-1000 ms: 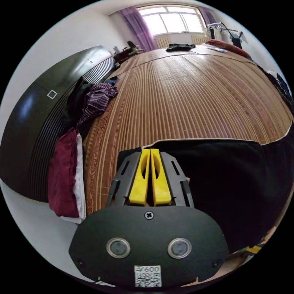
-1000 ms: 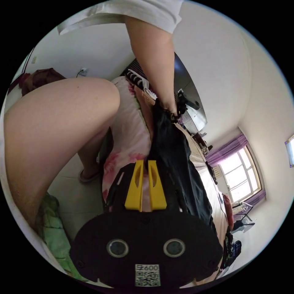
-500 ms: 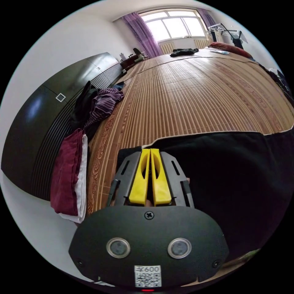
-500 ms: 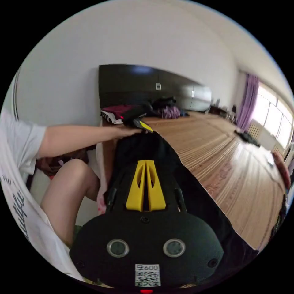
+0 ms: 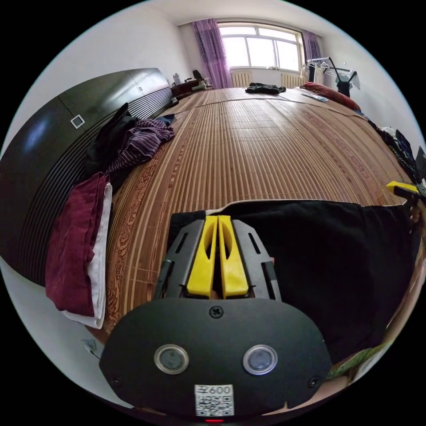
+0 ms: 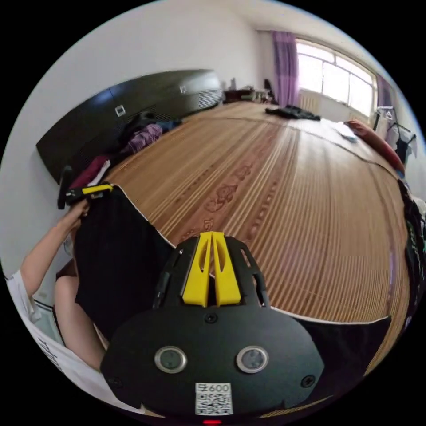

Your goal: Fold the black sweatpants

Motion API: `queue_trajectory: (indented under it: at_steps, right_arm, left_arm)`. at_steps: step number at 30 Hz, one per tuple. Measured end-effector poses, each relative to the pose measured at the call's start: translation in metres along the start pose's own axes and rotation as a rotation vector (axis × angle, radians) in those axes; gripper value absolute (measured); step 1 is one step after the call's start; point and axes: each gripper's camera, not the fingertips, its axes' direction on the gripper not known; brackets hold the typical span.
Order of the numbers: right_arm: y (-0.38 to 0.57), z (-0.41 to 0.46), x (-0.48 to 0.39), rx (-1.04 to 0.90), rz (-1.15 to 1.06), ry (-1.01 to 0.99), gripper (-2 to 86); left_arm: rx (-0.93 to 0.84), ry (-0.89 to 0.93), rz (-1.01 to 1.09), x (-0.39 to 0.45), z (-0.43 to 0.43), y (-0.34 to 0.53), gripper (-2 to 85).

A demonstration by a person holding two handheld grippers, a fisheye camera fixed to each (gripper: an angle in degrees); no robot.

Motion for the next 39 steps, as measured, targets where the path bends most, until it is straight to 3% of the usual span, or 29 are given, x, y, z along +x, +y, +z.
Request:
queue_trajectory:
  at_steps: [5, 8, 10, 15, 19, 21, 25, 28, 30, 32, 33, 35, 39]
  right_arm:
    - [-0.048, 0.020, -0.112, -0.135, -0.252, -0.341, -0.9]
    - [-0.091, 0.043, -0.182, -0.111, -0.274, -0.561, -0.8]
    - [-0.117, 0.061, -0.214, -0.158, -0.313, -0.594, -0.8]
    - [-0.166, 0.091, -0.213, -0.272, -0.249, -0.492, -0.8]
    - [-0.196, 0.065, -0.155, -0.236, -0.030, -0.368, -0.8]
    - [-0.205, 0.050, -0.125, -0.242, 0.043, -0.401, -0.8]
    - [-0.210, -0.009, -0.078, -0.185, 0.105, -0.388, -0.8]
    - [-0.206, -0.053, -0.048, -0.175, 0.158, -0.233, -0.8]
    - [-0.202, -0.080, -0.029, -0.136, 0.211, -0.241, -0.8]
    - [-0.194, -0.110, -0.014, -0.157, 0.202, -0.035, -0.8]
    - [-0.192, -0.121, -0.011, -0.119, 0.196, -0.079, -0.8]
    - [-0.188, -0.160, 0.003, -0.017, 0.358, -0.054, -0.8]
    - [-0.197, -0.206, -0.033, 0.028, 0.215, 0.160, -0.8]
  left_arm:
    - [0.000, -0.011, 0.007, 0.013, -0.016, -0.008, 0.9]
    - [0.000, -0.018, 0.010, 0.022, -0.024, -0.012, 0.8]
    - [0.002, 0.008, -0.002, 0.022, -0.030, -0.014, 0.8]
    - [-0.007, 0.015, 0.002, 0.036, -0.043, -0.020, 0.8]
    - [-0.017, 0.028, -0.002, 0.048, -0.056, -0.027, 0.8]
    - [-0.019, 0.026, 0.001, 0.055, -0.062, -0.030, 0.8]
    - [-0.022, 0.005, 0.013, 0.076, -0.078, -0.036, 0.8]
    - [-0.020, 0.031, 0.001, 0.083, -0.090, -0.040, 0.8]
    - [-0.019, 0.040, -0.002, 0.088, -0.098, -0.042, 0.8]
    - [-0.020, 0.036, 0.000, 0.099, -0.109, -0.046, 0.8]
    - [-0.020, 0.036, 0.001, 0.102, -0.111, -0.047, 0.8]
    - [-0.021, 0.037, 0.000, 0.111, -0.122, -0.051, 0.8]
    - [-0.020, 0.044, -0.004, 0.124, -0.140, -0.056, 0.7]
